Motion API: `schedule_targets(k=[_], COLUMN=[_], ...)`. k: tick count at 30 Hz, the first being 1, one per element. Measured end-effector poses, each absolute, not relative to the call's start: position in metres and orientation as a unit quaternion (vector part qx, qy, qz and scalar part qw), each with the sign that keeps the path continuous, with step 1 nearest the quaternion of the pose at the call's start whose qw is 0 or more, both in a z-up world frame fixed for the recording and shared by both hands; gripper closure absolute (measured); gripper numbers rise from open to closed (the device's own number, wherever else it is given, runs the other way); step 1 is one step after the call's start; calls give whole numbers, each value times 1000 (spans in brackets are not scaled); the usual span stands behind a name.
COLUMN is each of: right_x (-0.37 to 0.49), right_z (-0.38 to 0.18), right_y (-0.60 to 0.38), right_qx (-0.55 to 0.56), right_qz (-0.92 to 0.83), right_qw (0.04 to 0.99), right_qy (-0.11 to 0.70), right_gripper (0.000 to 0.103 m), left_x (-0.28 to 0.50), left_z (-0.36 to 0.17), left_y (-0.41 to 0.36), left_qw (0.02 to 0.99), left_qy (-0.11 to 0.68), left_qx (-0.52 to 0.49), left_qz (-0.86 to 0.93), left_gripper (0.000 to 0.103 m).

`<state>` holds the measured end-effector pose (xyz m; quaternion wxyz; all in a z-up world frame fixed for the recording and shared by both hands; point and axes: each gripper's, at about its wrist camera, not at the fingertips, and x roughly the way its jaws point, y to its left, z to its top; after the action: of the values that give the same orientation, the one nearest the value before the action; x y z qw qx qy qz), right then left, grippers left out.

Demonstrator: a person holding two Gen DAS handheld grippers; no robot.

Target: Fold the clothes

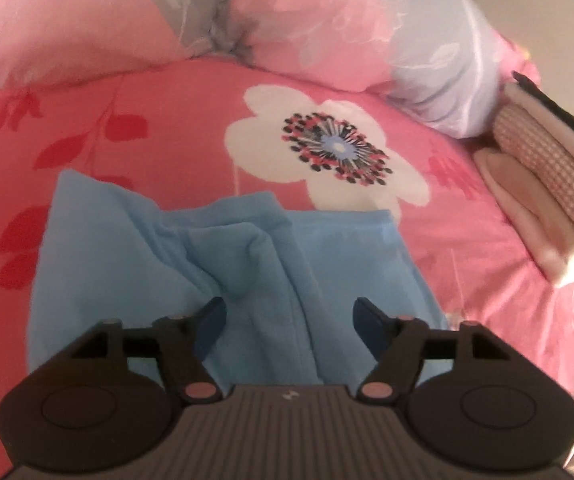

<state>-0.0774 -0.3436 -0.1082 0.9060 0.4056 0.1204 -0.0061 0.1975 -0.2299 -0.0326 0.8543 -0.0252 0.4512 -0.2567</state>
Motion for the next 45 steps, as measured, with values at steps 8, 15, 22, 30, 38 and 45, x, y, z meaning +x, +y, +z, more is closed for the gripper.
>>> schedule_targets(k=[8,15,22,30,38,45], right_x=[-72,-71,-70,-63,-59,-55], right_z=[-115,-115,-108,-89,-90,-82], right_y=[-344,-343,-349,-363,-372,-362], right_qx=[417,410,417,419,427,386], right_qz=[-5,-9,-1,21,23,20], right_qw=[898,902,895,885,877,895], right_qy=[137,137,159,202,220,224], right_gripper=[97,97,89,73,73,74], left_x=[139,86,48,19,-10,-9], left_z=[-2,11,-4,-31,-49,-64], left_y=[-192,-118,-45,-24,-53,-59], left_qw=[887,907,916,914,915,908], left_qy=[369,323,322,312,259,262], left_qx=[54,73,35,30,120,129], left_qz=[-272,-261,-238,-258,-284,-300], left_gripper=[12,10,10,13,28,58])
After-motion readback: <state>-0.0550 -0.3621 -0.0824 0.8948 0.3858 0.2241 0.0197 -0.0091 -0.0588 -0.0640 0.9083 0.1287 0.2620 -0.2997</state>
